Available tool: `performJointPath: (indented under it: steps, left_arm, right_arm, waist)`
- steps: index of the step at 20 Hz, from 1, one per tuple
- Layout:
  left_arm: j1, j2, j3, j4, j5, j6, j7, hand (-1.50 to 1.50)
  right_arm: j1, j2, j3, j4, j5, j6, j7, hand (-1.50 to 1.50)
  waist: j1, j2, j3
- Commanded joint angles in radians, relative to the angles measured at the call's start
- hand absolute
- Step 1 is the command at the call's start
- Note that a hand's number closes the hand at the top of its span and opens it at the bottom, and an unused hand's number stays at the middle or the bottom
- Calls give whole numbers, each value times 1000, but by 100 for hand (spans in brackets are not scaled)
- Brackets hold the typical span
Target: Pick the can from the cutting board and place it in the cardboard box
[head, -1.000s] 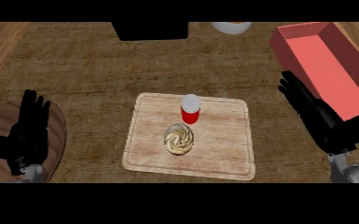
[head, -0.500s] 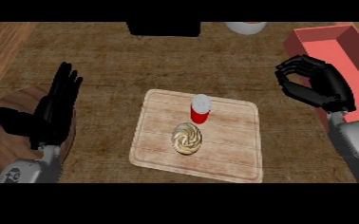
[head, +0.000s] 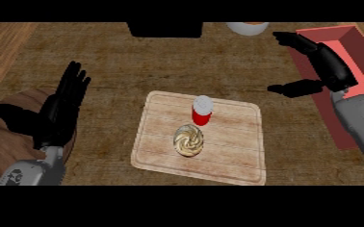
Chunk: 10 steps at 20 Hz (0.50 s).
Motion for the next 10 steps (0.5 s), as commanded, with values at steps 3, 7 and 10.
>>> performJointPath:
  steps: [3,7,10]
  left_arm:
    - [-11,3,-7,-36,-4,4,39,0]
    - [4,-11,7,-11,-3,-4,22,0]
    - [26,24,39,-69,4,-18,75,0]
  right_arm:
    - [-133,-133,148,-54,77,299,160,-150]
    - [-246,-135,140,-98,0,474,351,-150]
    - [-208,-95,105,-181,-52,513,435,-150]
  waist:
    - [-1,-7,-2]
    - [-12,-6,-2]
    - [-22,-7,-1]
